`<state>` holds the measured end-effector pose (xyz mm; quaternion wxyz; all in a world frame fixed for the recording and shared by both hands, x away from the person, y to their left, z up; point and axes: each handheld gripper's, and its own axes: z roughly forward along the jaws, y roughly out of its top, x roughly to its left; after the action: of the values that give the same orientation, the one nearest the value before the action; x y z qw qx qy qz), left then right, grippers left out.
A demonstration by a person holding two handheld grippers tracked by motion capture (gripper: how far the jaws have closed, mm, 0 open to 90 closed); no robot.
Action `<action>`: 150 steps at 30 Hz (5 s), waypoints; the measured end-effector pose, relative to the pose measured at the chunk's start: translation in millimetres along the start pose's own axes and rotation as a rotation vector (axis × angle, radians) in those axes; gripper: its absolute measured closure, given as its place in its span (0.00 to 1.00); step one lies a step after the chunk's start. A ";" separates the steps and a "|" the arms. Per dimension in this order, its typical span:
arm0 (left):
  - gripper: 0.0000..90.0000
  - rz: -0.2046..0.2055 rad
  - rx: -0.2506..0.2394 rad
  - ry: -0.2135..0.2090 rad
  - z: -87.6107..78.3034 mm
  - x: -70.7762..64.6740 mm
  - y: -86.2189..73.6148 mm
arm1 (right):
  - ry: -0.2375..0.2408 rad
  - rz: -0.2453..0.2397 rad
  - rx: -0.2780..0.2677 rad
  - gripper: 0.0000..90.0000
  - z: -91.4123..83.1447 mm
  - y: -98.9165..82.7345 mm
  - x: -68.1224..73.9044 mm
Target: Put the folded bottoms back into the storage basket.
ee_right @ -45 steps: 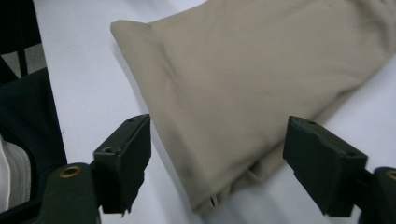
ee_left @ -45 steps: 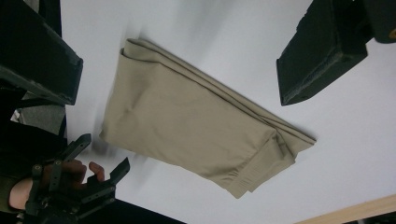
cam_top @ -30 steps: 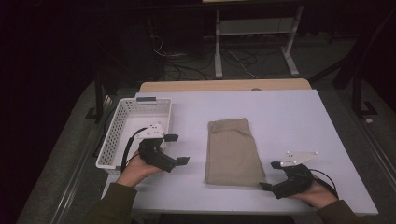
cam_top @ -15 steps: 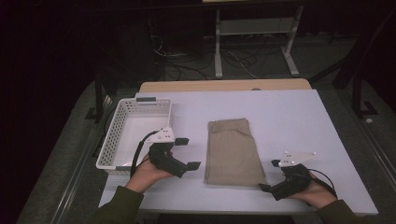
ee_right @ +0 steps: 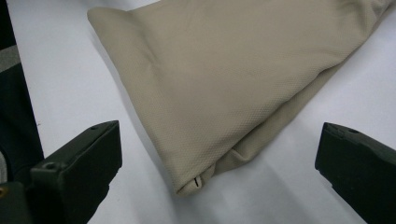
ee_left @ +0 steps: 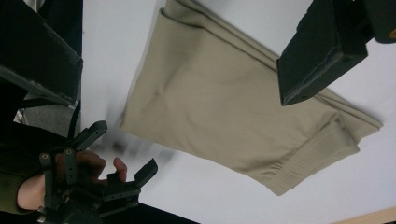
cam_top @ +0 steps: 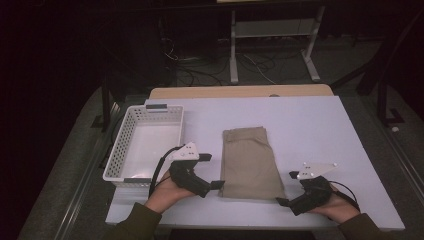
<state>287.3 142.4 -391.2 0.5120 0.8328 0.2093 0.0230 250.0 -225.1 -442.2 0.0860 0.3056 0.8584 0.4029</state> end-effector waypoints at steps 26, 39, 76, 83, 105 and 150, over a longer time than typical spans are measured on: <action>0.00 -0.032 0.123 0.076 46.1 0.2 -20.8 | 0.005 -0.012 0.010 0.01 2.3 0.1 0.6; 0.00 -0.067 0.120 0.130 65.4 14.9 -15.1 | 0.004 -0.014 0.010 0.01 1.6 -0.1 0.9; 0.25 -0.115 0.087 0.259 90.2 52.1 10.4 | 0.018 -0.011 0.010 0.01 0.7 -0.1 1.1; 0.22 -0.131 0.076 0.266 93.4 61.7 15.6 | 0.018 -0.012 0.010 0.01 0.6 -0.1 1.1; 0.21 -0.173 0.088 0.339 112.5 103.0 24.7 | 0.023 -0.011 0.002 0.01 -0.8 -0.5 1.1; 0.77 -0.188 0.151 0.215 138.8 127.9 25.1 | 0.033 -0.016 0.005 0.02 0.9 -1.4 2.5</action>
<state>447.0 63.3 -457.9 0.4225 0.8384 0.3411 0.0480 247.7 -223.8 -443.6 0.0745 0.2924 0.8630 0.4051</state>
